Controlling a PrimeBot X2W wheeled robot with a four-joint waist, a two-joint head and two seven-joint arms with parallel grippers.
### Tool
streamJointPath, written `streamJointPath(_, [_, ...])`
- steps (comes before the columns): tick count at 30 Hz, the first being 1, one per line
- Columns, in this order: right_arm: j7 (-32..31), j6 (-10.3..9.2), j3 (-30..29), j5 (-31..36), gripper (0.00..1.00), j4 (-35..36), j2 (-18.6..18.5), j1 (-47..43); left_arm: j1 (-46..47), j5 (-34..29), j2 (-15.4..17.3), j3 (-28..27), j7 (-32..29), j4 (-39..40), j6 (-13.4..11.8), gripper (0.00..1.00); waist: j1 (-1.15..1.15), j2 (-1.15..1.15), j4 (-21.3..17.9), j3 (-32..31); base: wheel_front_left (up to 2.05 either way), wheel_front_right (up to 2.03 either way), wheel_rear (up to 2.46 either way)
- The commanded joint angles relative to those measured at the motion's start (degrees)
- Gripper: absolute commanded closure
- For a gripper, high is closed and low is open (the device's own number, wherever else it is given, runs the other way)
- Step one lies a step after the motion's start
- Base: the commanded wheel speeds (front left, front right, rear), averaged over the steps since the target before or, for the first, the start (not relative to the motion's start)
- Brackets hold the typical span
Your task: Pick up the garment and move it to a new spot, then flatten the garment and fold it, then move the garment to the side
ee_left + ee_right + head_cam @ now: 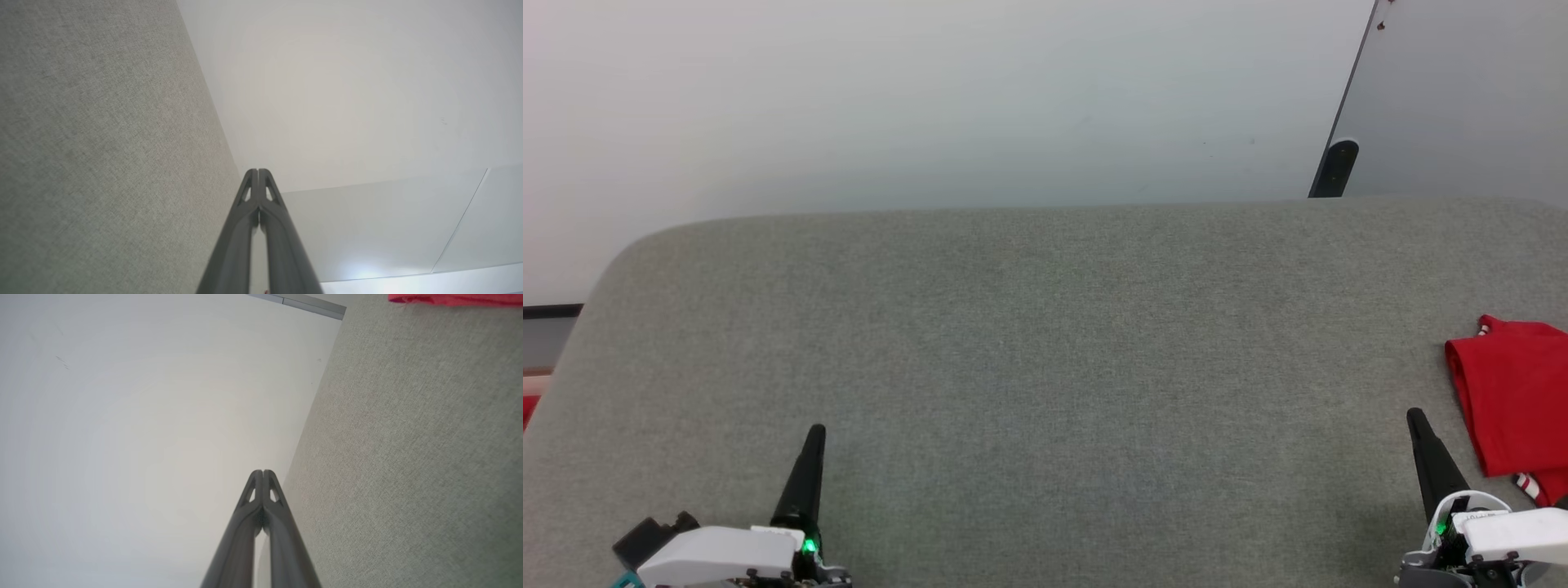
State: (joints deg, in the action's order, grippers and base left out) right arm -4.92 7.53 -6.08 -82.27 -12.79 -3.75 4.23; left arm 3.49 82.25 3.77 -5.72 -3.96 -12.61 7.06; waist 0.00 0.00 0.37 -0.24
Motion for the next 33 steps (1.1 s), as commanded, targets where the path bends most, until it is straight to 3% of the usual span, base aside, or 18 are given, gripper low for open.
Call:
streamJointPath(1, [-0.19, -0.06, -0.19, -1.08, 1.0, 0.03, 0.08, 1.21, 0.98, 1.05, -0.09, -0.25, -0.15, -0.06, 0.31, 1.0, 0.0, 0.0, -0.02, 0.02, 0.0, 0.0, 0.0])
streamJointPath(33, [-1.7, -0.08, -0.5, -10.18, 1.0, -1.32, 1.02, 2.14, 3.15, 10.19, -0.95, -0.96, -2.8, -1.58, 0.59, 1.0, 0.0, 0.0, -0.37, 0.41, 0.0, 0.0, 0.0])
